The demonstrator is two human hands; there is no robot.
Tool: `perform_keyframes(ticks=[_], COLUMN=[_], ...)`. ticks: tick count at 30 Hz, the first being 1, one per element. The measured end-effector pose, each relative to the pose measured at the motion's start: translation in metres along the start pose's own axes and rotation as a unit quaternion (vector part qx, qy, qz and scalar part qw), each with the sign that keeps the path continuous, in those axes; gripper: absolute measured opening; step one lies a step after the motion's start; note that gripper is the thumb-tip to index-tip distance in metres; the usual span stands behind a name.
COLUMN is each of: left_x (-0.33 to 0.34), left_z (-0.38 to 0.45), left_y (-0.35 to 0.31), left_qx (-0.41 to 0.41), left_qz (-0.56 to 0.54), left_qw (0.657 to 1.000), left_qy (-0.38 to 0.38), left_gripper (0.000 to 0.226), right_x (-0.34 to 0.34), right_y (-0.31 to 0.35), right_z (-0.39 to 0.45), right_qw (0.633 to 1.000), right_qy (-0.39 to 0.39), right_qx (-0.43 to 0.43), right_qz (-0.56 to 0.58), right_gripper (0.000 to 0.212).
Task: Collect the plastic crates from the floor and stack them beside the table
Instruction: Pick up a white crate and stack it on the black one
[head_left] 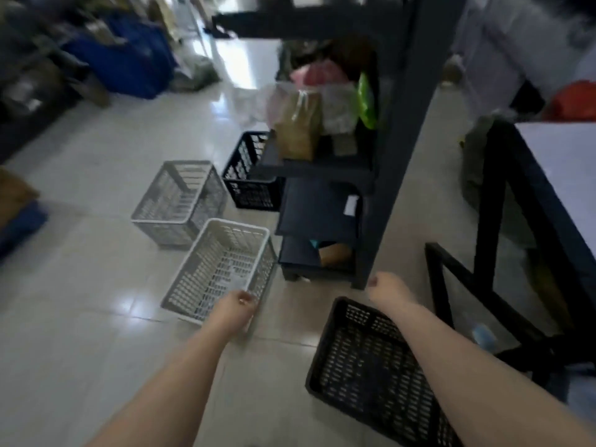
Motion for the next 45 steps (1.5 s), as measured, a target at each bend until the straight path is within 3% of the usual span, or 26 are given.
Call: perform_keyframes(ticks=[5,11,18,27,37,45], left_x=[-0.1,-0.165,-0.22,-0.295,-0.407,-0.483], left_z=[-0.053,-0.073,-0.066,-0.006,0.114,0.233], left_y=[0.092,0.215,0.339,0.399,0.446,0.486], left_qx=[-0.028,-0.061,-0.085,-0.078,-0.109,-0.106], left_qz=[-0.028,-0.032,-0.047,-0.031,0.022,0.059], left_qw=[0.995,0.99,0.985,0.981,0.981,0.984], left_qy=[-0.093,-0.126,-0.145,-0.173,-0.156,-0.128], left_gripper=[0.016,0.035,0.034,0.03,0.029,0.03], right_x=[0.036,0.133,0.243,0.335,0.428,0.487], right_y=[0.122,0.21,0.29,0.4,0.549,0.646], right_z=[-0.058,-0.105,-0.141,-0.118,-0.015,0.06], right_qw=[0.994,0.99,0.984,0.974,0.967,0.974], right_qy=[0.001,0.031,0.036,0.044,0.088,0.074], right_qx=[-0.101,-0.135,-0.171,-0.21,-0.215,-0.181], right_qz=[-0.037,-0.022,-0.019,-0.075,-0.106,-0.111], right_gripper=[0.023,0.023,0.022,0.02,0.026,0.026])
Point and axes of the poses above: each hand's wrist, its own z-axis towards the middle knuckle, its own x-axis out of the palm, y = z × x, the point moved 5 cm from there along z, towards the middle knuckle, and after that the axes turned 14 degrees about z, right-handed, at the moved point
